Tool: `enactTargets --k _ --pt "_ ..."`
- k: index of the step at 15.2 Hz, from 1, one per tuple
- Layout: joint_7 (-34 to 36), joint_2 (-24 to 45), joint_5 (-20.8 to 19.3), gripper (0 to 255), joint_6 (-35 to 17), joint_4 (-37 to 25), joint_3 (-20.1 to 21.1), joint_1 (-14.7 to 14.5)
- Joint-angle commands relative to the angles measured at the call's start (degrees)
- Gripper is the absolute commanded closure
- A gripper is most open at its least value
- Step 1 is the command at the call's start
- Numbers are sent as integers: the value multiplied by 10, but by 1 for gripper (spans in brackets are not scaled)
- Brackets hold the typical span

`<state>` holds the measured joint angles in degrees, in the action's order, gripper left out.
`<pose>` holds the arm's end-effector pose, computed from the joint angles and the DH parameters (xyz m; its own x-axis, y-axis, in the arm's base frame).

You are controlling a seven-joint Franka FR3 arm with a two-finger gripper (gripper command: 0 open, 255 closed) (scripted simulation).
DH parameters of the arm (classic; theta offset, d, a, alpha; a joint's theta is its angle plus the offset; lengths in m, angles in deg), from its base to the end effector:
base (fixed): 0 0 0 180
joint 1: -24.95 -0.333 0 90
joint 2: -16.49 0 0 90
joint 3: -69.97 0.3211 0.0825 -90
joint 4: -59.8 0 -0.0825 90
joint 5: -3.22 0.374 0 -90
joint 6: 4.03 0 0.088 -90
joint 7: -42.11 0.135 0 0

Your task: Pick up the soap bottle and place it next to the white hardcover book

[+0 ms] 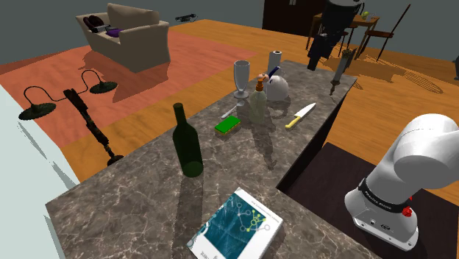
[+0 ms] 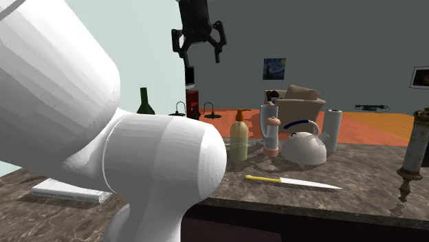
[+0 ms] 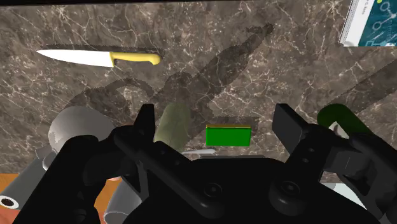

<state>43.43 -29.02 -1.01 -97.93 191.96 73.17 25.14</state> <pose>0.3016 0.0119 0.5986 0.9916 0.0227 0.1275 0.0085 -0.9939 0.1104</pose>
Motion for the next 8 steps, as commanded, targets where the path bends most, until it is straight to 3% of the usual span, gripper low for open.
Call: enactTargets --k 1,8 --pt "0 0 0 0 0 0 0 0" --pt "-82 144 -13 0 -77 -44 -50 -2"
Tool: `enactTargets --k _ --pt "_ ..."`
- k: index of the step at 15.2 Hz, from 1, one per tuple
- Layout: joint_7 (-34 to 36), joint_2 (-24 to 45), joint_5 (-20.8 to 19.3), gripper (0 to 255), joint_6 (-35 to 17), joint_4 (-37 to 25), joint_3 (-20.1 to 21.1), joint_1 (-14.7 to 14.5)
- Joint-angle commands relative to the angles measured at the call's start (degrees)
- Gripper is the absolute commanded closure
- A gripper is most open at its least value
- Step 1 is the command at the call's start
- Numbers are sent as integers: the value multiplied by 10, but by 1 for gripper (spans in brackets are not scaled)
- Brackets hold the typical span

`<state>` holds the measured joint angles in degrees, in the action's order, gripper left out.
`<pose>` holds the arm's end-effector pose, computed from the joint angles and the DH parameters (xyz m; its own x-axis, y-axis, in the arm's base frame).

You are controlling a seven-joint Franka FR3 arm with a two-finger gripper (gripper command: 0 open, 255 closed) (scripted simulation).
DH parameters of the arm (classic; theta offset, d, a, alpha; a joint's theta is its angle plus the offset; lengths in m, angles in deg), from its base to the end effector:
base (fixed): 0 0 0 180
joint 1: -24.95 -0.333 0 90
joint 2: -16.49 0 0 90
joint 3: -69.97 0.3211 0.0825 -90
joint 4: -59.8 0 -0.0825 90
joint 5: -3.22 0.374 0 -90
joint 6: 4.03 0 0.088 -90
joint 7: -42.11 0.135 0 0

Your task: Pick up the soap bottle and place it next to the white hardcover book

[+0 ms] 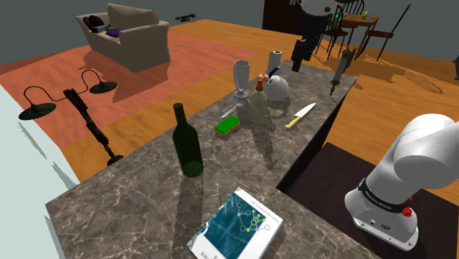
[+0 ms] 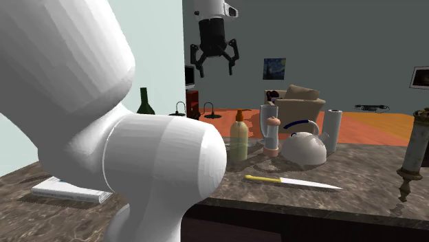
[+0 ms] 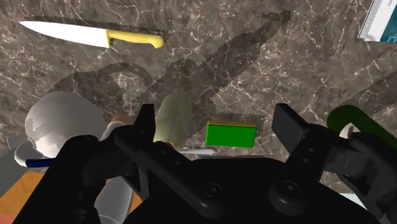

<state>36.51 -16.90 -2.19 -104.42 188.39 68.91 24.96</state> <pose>0.3718 -0.0192 0.5686 0.9919 0.0978 0.0811 0.0902 -0.9917 0.0921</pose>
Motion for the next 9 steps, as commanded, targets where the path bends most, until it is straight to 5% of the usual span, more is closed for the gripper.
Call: enactTargets --k 1,9 --pt "-25 45 -1 0 -21 -18 -13 -1" --pt "-120 229 13 0 -71 -122 -52 -5"
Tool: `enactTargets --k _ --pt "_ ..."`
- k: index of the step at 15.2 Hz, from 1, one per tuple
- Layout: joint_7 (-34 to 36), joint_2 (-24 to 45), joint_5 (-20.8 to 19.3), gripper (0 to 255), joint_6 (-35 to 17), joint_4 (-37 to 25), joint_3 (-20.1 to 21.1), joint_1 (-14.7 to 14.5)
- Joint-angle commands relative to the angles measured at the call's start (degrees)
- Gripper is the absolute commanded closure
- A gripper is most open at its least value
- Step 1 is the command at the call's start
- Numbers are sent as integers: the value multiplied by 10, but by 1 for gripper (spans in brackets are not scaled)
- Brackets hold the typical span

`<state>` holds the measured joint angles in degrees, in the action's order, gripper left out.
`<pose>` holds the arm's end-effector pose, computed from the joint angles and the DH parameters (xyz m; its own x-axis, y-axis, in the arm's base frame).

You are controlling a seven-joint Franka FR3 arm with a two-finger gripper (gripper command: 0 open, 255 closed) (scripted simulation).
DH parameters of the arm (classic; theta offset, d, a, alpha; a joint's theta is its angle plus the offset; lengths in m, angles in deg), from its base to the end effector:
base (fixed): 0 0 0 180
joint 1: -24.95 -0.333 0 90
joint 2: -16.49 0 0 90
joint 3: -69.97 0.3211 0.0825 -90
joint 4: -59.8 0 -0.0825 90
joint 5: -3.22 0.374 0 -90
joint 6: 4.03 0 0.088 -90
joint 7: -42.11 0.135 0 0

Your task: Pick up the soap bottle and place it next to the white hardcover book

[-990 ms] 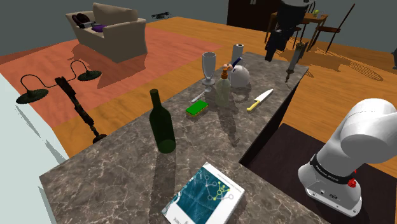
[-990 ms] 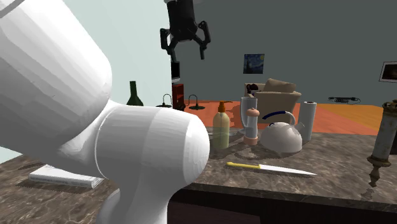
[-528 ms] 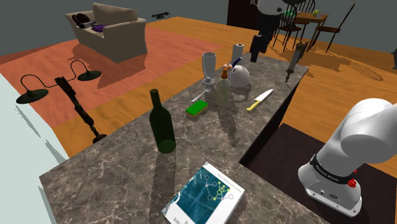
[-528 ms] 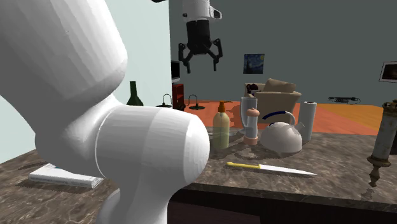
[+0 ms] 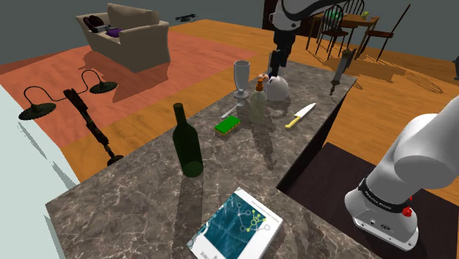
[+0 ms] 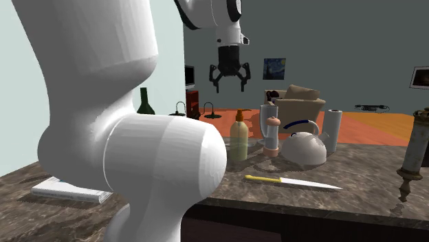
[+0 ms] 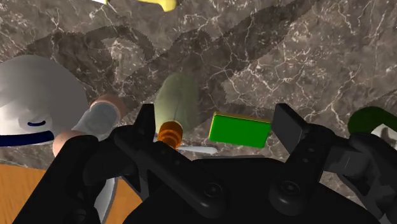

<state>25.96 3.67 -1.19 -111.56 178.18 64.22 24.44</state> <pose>0.4815 -0.0548 0.5112 0.9768 0.2133 0.0172 0.2120 -0.9755 0.0590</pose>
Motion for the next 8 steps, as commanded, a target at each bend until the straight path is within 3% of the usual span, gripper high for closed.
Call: enactTargets --k 1,8 --pt "-26 47 6 0 -3 -37 -8 0" --pt "-105 218 35 0 -5 -175 -17 8"
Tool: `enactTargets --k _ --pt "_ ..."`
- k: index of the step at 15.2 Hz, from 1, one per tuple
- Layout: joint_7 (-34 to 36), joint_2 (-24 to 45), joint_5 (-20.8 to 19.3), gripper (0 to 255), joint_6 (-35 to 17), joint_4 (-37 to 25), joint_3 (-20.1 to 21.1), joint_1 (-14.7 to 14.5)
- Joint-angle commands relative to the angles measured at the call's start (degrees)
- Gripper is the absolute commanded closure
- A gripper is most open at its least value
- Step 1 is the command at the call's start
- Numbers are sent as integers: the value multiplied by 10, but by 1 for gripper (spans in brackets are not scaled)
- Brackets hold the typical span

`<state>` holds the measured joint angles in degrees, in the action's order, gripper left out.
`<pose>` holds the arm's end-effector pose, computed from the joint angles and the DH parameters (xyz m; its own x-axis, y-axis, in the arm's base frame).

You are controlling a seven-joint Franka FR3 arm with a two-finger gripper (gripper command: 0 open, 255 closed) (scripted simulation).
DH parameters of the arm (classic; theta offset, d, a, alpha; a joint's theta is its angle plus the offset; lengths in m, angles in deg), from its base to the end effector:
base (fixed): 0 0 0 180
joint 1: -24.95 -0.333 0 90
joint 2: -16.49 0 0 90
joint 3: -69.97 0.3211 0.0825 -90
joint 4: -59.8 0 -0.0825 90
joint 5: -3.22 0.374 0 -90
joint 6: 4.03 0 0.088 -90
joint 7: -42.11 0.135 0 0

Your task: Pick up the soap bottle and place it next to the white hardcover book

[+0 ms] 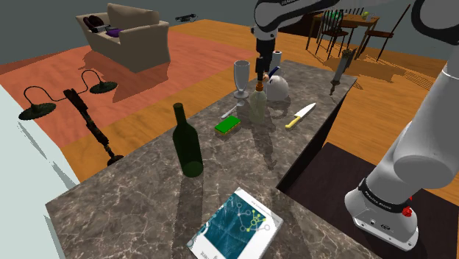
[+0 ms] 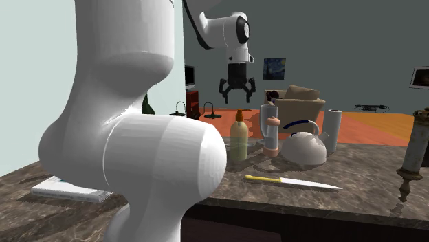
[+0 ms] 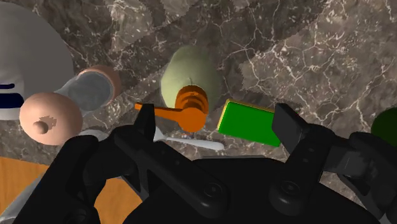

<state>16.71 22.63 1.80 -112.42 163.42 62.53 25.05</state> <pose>0.5758 -0.0765 0.4581 0.9486 0.3143 -0.0369 0.3153 -0.9487 0.0236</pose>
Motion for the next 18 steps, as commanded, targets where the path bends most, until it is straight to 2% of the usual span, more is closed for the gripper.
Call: enactTargets --k 1,3,10,18 --pt "-22 54 9 0 7 -51 0 4" --pt "-34 85 13 0 11 -81 1 7" --pt "-35 95 14 0 -44 -36 1 8" --pt "-35 95 14 0 -44 -36 1 8"
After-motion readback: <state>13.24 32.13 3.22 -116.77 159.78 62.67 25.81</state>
